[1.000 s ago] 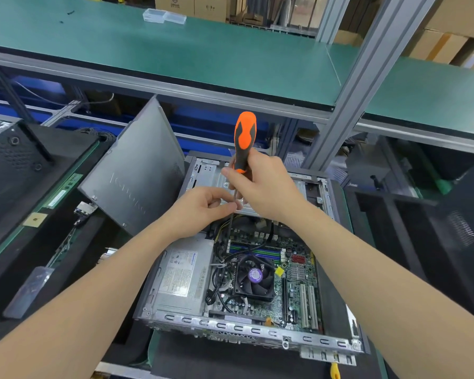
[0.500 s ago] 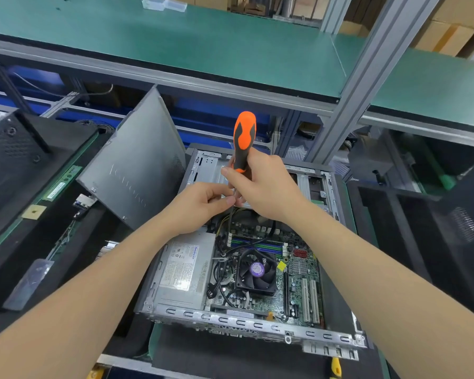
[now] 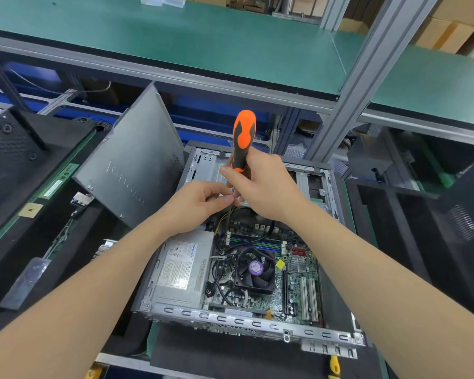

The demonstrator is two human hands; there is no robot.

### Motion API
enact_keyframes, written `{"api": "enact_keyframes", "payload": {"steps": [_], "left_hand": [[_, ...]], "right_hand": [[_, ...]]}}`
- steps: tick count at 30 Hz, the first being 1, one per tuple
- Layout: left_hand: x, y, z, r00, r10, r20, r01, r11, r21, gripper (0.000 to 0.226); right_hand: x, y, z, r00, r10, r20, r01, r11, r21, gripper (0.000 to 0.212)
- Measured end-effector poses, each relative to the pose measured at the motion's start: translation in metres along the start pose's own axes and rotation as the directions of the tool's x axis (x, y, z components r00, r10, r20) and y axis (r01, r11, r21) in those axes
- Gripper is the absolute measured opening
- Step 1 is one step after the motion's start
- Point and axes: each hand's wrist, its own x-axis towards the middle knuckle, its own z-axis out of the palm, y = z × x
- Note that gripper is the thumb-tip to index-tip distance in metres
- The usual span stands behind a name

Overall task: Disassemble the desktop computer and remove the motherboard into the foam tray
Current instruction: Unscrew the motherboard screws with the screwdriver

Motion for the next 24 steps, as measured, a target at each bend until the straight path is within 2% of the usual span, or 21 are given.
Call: {"api": "enact_keyframes", "payload": {"steps": [6, 14, 20, 24], "left_hand": [[0.001, 0.000, 0.000, 1.000, -0.013, 0.011, 0.013, 1.000, -0.006, 0.018], [-0.001, -0.001, -0.001, 0.999, 0.029, 0.031, -0.026, 0.995, -0.099, 0.017], [-0.002, -0.003, 0.000, 0.998, 0.041, -0.037, -0.046, 0.991, -0.126, 0.018], [-0.002, -0.005, 0.000, 0.998, 0.050, -0.027, -0.053, 0.990, -0.127, 0.019]], "right_hand": [[-0.001, 0.002, -0.001, 1.000, -0.012, 0.025, 0.012, 0.999, 0.030, 0.015], [0.004, 0.000, -0.011, 0.977, -0.022, 0.213, 0.009, 0.998, 0.062, 0.009], [0.006, -0.006, -0.013, 0.982, -0.020, 0.186, 0.007, 0.997, 0.073, 0.012], [0.007, -0.008, -0.011, 0.984, -0.024, 0.177, 0.019, 0.999, 0.031, 0.012]]}}
